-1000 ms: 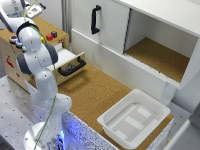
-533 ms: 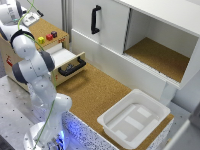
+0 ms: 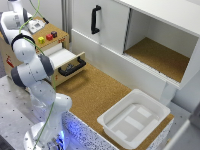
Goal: Push the green button to turn off the green light
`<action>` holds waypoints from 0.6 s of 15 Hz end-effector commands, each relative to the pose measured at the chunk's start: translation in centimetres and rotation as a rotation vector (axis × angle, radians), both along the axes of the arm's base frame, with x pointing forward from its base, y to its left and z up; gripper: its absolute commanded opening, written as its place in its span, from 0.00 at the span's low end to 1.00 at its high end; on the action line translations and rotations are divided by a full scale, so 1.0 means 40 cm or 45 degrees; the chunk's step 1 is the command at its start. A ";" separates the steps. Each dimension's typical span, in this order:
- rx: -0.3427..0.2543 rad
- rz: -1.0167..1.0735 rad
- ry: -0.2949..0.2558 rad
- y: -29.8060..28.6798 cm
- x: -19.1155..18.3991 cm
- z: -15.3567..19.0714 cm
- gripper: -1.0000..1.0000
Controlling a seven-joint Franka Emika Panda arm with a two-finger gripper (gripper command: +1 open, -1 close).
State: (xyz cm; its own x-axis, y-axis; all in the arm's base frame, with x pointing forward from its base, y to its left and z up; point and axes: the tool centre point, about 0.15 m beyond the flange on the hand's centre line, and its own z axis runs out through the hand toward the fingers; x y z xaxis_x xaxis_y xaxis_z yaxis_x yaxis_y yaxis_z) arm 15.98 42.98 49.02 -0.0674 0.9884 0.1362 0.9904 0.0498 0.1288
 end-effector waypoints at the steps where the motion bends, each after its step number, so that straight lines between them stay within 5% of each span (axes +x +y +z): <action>1: 0.154 0.093 0.028 0.004 0.013 -0.056 0.00; 9: 0.102 0.140 0.123 0.030 -0.017 -0.115 0.00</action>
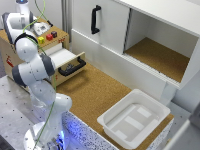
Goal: Push the green button to turn off the green light
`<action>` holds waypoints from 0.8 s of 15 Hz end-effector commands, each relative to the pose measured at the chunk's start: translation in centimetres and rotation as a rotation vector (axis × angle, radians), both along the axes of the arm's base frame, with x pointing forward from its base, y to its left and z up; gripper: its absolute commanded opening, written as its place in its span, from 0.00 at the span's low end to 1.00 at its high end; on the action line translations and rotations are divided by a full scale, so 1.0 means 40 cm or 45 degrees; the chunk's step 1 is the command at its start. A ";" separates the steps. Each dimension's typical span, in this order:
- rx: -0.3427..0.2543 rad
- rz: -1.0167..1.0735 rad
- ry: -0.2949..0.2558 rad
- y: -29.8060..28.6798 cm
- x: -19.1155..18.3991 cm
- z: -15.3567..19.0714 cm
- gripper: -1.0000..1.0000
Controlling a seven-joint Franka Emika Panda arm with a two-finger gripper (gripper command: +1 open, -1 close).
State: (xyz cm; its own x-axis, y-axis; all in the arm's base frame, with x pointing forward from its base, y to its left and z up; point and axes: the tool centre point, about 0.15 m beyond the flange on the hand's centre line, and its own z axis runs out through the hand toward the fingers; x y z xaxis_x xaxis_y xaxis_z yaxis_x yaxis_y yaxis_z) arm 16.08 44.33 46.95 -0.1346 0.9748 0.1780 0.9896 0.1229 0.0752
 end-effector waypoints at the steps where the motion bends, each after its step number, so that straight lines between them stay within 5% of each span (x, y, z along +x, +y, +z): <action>1: 0.053 0.042 0.073 -0.003 -0.019 -0.085 0.00; 4: 0.034 0.048 0.083 0.003 -0.026 -0.114 0.00; 7: 0.092 0.047 -0.132 -0.001 -0.038 0.140 0.00; 9: 0.065 0.083 -0.180 0.002 -0.047 0.256 0.00; 10: 0.032 0.092 -0.231 0.005 -0.046 0.294 1.00; 12: 0.017 0.082 -0.231 0.003 -0.032 0.283 1.00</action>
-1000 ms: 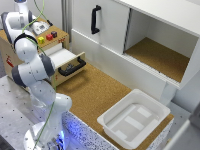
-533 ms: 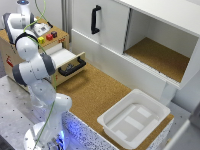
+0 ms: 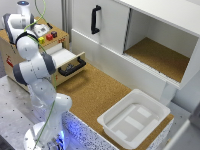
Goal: Push the green button to turn off the green light
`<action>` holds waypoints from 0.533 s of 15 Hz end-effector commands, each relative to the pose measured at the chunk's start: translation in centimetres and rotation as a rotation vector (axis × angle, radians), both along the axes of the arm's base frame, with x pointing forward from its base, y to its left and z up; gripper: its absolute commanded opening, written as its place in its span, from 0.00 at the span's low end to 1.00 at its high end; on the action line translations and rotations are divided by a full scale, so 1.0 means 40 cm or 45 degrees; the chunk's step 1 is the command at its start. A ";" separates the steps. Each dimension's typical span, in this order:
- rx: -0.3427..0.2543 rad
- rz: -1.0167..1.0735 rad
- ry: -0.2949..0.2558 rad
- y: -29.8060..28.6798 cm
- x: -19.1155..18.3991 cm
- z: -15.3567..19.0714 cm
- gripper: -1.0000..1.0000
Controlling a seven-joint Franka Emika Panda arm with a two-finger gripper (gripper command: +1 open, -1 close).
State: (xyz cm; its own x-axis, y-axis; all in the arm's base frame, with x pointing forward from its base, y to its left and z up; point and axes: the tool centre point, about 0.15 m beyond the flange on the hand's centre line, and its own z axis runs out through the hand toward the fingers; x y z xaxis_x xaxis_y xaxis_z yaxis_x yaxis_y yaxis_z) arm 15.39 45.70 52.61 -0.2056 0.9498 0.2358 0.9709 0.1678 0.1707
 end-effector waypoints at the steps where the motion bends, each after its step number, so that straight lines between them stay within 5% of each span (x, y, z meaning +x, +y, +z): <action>1: -0.099 0.001 -0.126 -0.029 -0.011 0.129 1.00; 8: -0.104 -0.013 -0.152 -0.039 0.016 0.101 1.00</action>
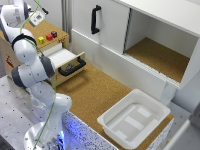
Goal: Push the green button to turn off the green light
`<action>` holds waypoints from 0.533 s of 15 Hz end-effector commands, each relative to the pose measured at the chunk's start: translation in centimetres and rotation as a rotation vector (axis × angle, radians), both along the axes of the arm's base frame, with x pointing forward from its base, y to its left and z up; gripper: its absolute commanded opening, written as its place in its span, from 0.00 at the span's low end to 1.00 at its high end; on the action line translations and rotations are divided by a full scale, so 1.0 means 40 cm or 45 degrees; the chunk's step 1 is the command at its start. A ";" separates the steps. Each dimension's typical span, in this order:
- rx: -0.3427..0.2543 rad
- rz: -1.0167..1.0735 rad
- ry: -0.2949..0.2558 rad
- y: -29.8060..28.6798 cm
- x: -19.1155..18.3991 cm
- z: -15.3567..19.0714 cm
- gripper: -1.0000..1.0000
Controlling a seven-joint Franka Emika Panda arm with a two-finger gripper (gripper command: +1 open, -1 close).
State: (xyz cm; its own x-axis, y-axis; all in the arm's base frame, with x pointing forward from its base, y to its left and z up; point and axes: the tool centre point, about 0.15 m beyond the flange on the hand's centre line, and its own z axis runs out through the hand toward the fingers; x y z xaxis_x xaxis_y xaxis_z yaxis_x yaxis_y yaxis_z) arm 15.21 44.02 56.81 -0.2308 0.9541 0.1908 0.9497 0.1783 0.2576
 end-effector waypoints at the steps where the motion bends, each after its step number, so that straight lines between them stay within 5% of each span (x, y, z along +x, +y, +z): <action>1: -0.081 -0.033 -0.027 -0.011 0.022 -0.011 1.00; 8: -0.100 0.011 -0.027 -0.007 0.021 -0.026 1.00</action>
